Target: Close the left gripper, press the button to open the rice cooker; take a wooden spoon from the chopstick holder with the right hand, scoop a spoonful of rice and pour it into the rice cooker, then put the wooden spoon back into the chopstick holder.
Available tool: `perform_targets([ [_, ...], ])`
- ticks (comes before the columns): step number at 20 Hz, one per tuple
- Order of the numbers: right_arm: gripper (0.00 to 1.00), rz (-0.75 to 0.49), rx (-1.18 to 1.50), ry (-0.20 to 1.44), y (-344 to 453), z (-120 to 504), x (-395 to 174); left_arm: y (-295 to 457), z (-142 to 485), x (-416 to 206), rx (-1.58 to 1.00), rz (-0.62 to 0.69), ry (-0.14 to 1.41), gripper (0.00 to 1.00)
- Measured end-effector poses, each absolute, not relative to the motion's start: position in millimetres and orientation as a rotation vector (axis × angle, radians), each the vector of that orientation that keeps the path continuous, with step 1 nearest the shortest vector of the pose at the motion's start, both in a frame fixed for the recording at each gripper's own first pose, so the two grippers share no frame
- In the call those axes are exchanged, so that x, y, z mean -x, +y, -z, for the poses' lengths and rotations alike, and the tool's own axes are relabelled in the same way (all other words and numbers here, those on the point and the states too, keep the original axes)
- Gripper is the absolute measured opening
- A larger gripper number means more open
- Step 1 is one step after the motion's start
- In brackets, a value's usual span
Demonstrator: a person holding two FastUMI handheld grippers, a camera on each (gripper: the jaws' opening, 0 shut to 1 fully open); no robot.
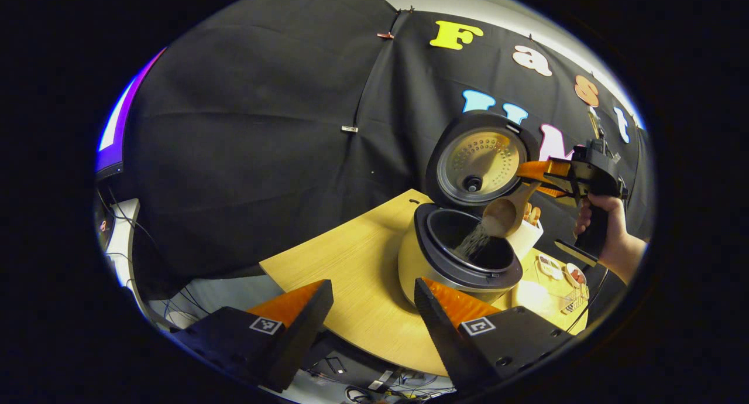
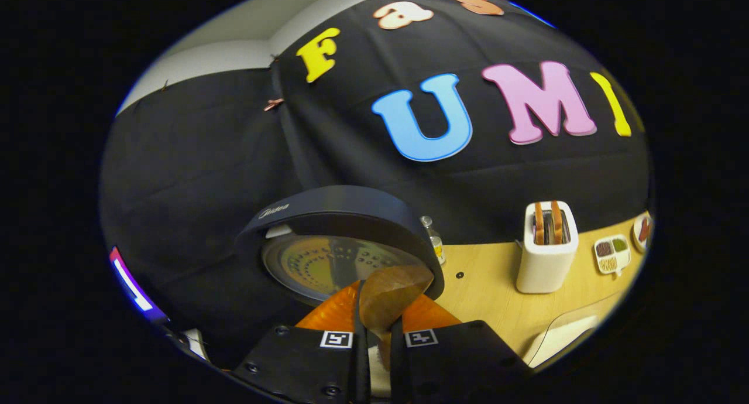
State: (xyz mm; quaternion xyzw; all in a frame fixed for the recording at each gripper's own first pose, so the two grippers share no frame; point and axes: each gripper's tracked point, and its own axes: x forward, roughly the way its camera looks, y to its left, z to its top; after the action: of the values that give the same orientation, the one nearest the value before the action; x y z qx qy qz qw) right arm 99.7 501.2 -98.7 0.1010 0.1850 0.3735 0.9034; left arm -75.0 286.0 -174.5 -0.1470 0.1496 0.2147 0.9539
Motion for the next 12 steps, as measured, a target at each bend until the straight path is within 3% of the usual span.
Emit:
perform_targets([
  [1,0.17,-0.796,-0.181,0.364,505.7,98.6,-97.8,285.4,174.7,74.6,0.295,-0.434,0.305,0.95],
  [5,0.17,-0.885,-0.039,0.303,513.9,106.7,-83.6,282.1,171.7,71.3,0.291,-0.427,0.296,0.95],
  [6,0.13,-0.916,0.002,0.29,515.6,111.1,-76.3,281.1,170.4,69.5,0.29,-0.425,0.295,0.95],
  [8,0.18,-0.977,0.085,0.262,519.7,118.1,-63.0,279.3,169.9,66.4,0.285,-0.42,0.295,0.95],
  [12,0.18,-1.086,0.239,0.201,526.4,132.2,-34.3,276.3,165.4,62.8,0.262,-0.408,0.292,0.95],
])
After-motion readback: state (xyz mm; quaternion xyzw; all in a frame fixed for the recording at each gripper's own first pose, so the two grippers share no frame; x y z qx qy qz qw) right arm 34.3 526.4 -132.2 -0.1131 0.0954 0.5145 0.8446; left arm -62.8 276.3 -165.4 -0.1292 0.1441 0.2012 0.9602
